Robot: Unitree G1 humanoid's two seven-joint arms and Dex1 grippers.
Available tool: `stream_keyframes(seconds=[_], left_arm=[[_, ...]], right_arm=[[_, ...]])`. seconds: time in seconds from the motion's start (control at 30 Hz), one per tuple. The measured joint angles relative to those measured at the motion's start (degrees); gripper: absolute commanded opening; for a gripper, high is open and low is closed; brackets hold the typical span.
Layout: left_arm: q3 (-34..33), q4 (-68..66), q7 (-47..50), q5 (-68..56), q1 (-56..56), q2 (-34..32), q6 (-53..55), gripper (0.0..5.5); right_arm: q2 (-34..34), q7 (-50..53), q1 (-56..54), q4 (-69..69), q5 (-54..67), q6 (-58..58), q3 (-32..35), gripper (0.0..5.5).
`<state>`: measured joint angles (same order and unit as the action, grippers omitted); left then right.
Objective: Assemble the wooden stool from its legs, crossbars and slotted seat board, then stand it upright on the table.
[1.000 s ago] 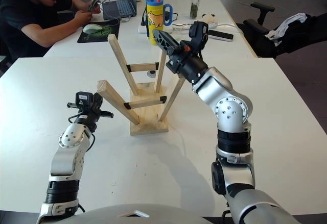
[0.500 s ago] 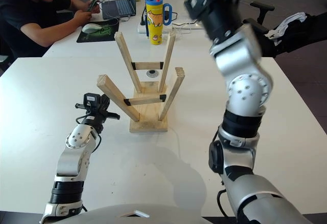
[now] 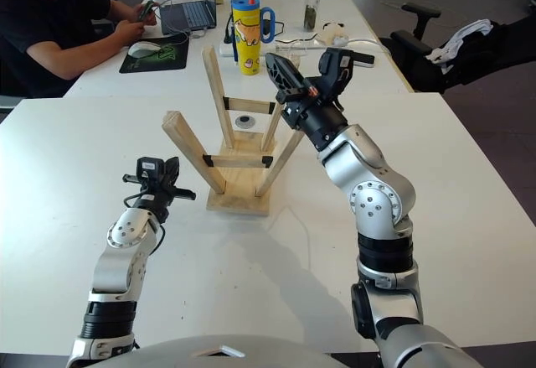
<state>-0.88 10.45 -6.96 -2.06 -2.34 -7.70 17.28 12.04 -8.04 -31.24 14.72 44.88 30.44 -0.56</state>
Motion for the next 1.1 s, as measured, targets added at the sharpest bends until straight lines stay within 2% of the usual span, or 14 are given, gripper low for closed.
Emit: stream_keyframes(seconds=[0.17, 0.27, 0.37, 0.47, 0.57, 0.67, 0.73, 0.83, 1.1], left_arm=[[0.52, 0.0, 0.03, 0.0, -0.83, 0.52, 0.18, 0.0], [0.69, 0.23, 0.1, -0.01, -0.71, 0.65, 0.23, 0.0], [-0.34, 2.42, 1.25, -0.26, 0.39, 1.27, -0.07, 0.0], [-4.29, 7.63, 5.06, -1.3, 2.16, 3.26, -2.71, 0.0], [-6.75, 13.79, 7.8, -1.3, 2.75, 4.1, -4.39, 0.0], [-6.96, 17.92, 8.32, -1.86, 2.48, 4.37, -3.71, 0.0], [-5.61, 19.93, 7.68, -2.45, 1.77, 4.42, -2.15, 0.0], [-3.96, 21.69, 6.76, -3.35, 0.14, 4.36, 0.26, 0.0], [-4.76, 23.69, 7.19, -3.69, -0.75, 3.67, 2.68, 0.0]], right_arm=[[-0.6, -2.91, -1.44, -1.97, -1.86, -4.02, 2.7, 0.01], [0.2, -2.57, -2.26, 0.12, -3.39, -6.59, 6.6, 0.01], [1.49, 2.44, -2.97, 2.07, -7.4, -8.54, 10.89, 0.01], [1.0, 8.92, 2.91, 3.53, -12.42, -9.24, 13.74, 0.01], [-2.98, 14.8, 16.54, 7.37, -16.92, -7.07, 12.44, 0.01], [-6.31, 16.3, 25.2, 11.64, -19.62, -5.67, 6.95, 0.01], [-7.56, 16.0, 25.19, 15.23, -20.89, -5.79, 3.17, 0.01], [-8.8, 15.92, 24.62, 17.45, -22.18, -6.08, 0.95, 0.01], [-9.62, 16.51, 23.59, 19.51, -24.91, -6.46, 1.49, 0.01]])
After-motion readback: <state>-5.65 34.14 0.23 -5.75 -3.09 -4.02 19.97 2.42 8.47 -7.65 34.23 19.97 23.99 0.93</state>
